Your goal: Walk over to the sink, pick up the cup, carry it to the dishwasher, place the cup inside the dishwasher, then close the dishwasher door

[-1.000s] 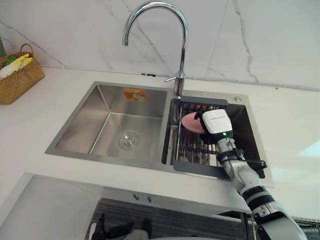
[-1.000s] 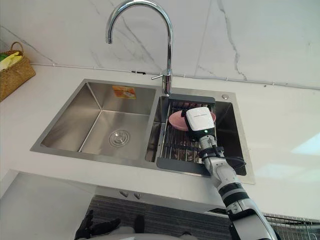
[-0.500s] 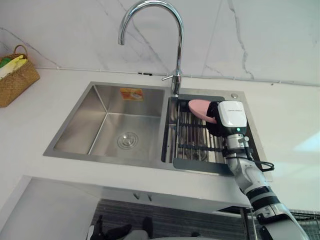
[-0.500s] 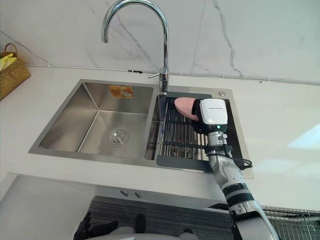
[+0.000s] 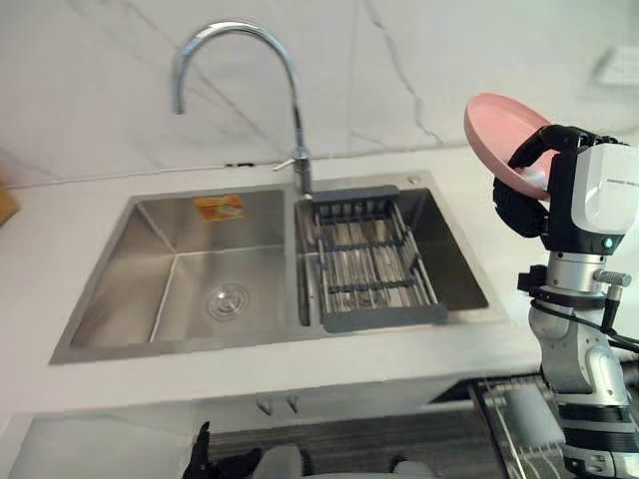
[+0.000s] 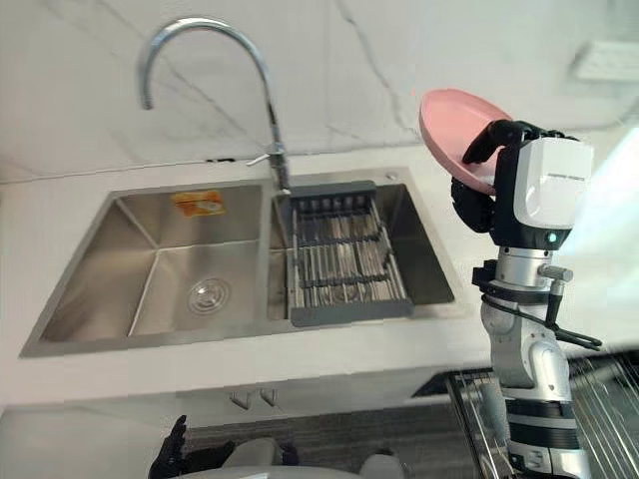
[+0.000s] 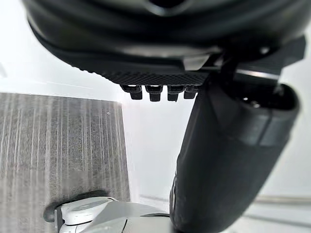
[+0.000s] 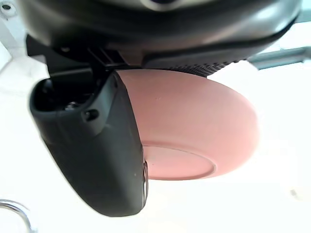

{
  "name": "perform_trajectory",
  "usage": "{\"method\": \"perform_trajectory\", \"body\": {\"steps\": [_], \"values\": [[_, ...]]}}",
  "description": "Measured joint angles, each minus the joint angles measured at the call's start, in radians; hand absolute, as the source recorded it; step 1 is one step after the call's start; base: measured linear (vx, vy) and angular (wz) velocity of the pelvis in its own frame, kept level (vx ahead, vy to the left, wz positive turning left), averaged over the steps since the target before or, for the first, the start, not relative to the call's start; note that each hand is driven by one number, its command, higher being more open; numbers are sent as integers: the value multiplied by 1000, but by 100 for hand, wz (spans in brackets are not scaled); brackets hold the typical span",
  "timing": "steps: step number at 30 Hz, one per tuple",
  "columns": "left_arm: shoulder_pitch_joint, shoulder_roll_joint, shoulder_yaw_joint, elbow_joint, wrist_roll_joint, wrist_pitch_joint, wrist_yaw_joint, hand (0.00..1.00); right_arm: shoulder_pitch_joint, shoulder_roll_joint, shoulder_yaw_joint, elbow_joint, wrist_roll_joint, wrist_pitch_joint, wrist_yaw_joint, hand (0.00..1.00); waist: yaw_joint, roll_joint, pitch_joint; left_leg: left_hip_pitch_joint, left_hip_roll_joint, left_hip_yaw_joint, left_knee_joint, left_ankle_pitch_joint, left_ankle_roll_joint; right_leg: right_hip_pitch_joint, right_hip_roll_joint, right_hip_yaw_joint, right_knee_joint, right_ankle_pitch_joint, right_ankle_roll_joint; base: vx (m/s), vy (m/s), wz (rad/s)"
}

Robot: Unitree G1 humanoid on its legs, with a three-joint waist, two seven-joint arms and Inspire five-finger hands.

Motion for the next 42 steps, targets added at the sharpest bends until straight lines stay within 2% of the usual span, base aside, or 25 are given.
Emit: {"method": "perform_trajectory", "body": {"steps": [2,3,4,5,6,7,9,11,12,13,14,15,16,17,18,20,23,27,32,35,37,42], "values": [[-9,1,20,7,15,-2,-7,100,-5,2,1,26,-3,10,6,0,-12,-11,9,10,3,43,-12,7,17,-57,3,1,52,27,-26,-76,83,-98],[-14,-12,48,28,15,-8,-5,100,-20,8,12,59,-10,12,8,0,-6,2,10,26,40,94,-49,20,36,-55,28,-33,2,95,-114,-131,65,-165],[-18,-23,86,43,1,-16,3,100,-35,17,26,76,-18,15,10,0,29,2,23,72,70,191,-106,46,40,-64,19,-152,59,75,-210,-207,69,-183],[-14,-28,99,52,-12,-20,13,100,-41,17,33,78,-20,15,10,0,32,-6,32,93,72,227,-129,54,41,-83,-11,-240,179,9,-227,-200,59,-170],[-6,-35,101,75,-39,-27,29,100,-46,17,35,78,-43,5,8,0,30,-5,31,109,89,273,-142,59,40,-88,-67,-367,362,-56,-260,-173,72,-134],[-2,-35,107,76,-57,-28,37,100,-57,16,41,78,-66,-1,7,0,33,-5,30,116,114,317,-142,60,39,-71,-112,-435,468,-76,-278,-100,54,-120],[-1,-28,121,80,-73,-31,45,100,-89,16,70,93,-98,-8,8,0,45,-11,27,122,159,387,-139,72,20,-18,-171,-493,504,-76,-280,-95,-23,-130],[-7,-17,149,97,-108,-29,60,100,-123,15,104,121,-130,-26,8,0,67,-20,20,114,216,453,-126,86,-2,28,-204,-515,461,-75,-277,-100,-144,-129],[-13,-1,154,106,-124,-30,60,100,-129,15,118,126,-139,-33,7,0,78,-39,9,91,253,481,-107,99,-20,53,-210,-523,378,-61,-254,-98,-297,-100],[-14,20,156,106,-123,-29,59,100,-129,16,124,130,-156,-39,8,0,84,-68,-6,58,281,498,-75,110,-34,78,-207,-522,246,-21,-208,-97,-355,-88],[-16,30,158,106,-123,-29,59,100,-129,15,125,131,-162,-41,10,0,87,-88,-9,44,291,501,-55,114,-40,97,-203,-520,171,30,-193,-109,-456,-62],[-26,37,179,111,-122,-28,58,100,-128,11,122,137,-163,-40,12,0,88,-103,-1,41,315,494,-23,121,-51,148,-170,-494,72,27,-116,-112,-407,-42],[-26,27,194,111,-122,-28,58,100,-126,7,121,146,-163,-39,16,0,88,-98,-4,45,325,487,-24,128,-63,166,-146,-493,33,13,-93,-150,-478,-52],[-17,-4,211,113,-120,-36,60,100,-121,-2,111,151,-163,-36,27,0,89,-87,-9,58,340,472,-52,152,-87,198,-105,-492,-39,10,-46,-125,-396,-49],[-9,-28,215,115,-119,-50,63,100,-102,-5,73,148,-162,-36,28,0,85,-84,-10,70,341,462,-99,183,-112,219,-81,-491,-98,13,-15,-118,-375,-44],[6,-62,213,116,-104,-68,67,100,-53,-3,-15,148,-161,-7,30,0,85,-70,-15,97,325,422,-200,251,-158,227,-42,-487,-146,11,2,-82,-242,-27],[22,-84,212,119,-79,-91,83,100,9,4,-115,148,-144,34,37,0,61,-58,-13,123,310,409,-309,319,-173,222,-18,-489,-169,2,14,-61,-149,-6],[22,-84,203,129,-44,-104,86,100,78,50,-144,148,-115,43,77,0,41,-52,-11,132,292,383,-352,336,-172,214,-15,-487,-171,1,15,-48,-34,-1],[-29,-58,157,137,-53,-108,76,100,108,103,-71,172,-110,49,144,0,42,-49,9,87,272,364,-351,344,-163,174,-32,-495,-155,6,22,-5,19,10],[-93,-52,152,145,-104,-104,58,100,79,110,-25,198,-86,56,165,0,46,-49,57,20,260,334,-342,350,-151,120,-44,-511,-134,6,23,-23,54,23],[-145,-42,151,142,-136,-101,50,100,1,115,-12,239,-84,80,165,0,46,-51,108,-49,254,316,-333,357,-137,61,-53,-520,-121,13,23,-33,70,18],[-211,-14,140,112,-184,-92,48,100,-148,94,-9,333,-33,139,157,0,55,-59,211,-136,236,260,-312,355,-119,12,-64,-544,-121,26,24,16,57,17]]}}
